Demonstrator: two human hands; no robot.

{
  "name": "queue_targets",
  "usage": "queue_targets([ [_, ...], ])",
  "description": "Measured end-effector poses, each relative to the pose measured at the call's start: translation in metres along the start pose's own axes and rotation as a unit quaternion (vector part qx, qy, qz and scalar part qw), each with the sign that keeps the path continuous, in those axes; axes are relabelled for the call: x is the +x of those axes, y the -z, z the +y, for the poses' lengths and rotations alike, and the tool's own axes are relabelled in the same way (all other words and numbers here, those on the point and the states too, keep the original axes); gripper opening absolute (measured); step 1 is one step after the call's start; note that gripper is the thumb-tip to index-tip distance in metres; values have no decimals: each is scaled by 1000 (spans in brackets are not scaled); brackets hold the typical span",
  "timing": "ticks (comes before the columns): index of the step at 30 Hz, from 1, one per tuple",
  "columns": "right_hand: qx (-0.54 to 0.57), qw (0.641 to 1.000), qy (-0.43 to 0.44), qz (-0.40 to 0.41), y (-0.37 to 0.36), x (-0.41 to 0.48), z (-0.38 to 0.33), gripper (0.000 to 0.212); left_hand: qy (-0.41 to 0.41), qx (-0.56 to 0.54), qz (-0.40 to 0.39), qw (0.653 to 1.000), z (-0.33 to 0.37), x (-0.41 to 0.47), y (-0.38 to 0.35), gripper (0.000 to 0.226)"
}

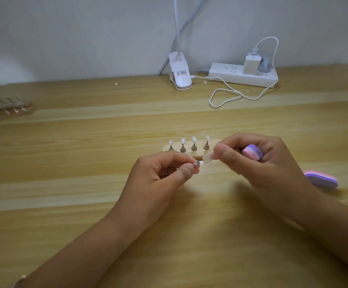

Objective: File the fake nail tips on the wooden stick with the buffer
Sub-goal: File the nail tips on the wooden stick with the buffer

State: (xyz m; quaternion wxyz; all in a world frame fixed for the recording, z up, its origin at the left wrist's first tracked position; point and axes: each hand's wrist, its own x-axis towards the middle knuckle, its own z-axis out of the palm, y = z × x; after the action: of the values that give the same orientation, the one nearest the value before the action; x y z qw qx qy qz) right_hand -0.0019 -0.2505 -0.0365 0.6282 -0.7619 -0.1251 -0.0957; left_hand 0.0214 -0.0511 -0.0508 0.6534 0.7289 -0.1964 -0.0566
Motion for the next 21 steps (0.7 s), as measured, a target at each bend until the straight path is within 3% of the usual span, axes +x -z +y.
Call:
queue_targets([
  [10, 63, 997, -39, -24, -6, -1, 2, 18, 3, -49, -16, 999, 0, -1, -3, 13],
  [21, -113, 992, 44, 25, -14, -6, 8, 18, 15, -43, -15, 999, 2, -2, -4, 16],
])
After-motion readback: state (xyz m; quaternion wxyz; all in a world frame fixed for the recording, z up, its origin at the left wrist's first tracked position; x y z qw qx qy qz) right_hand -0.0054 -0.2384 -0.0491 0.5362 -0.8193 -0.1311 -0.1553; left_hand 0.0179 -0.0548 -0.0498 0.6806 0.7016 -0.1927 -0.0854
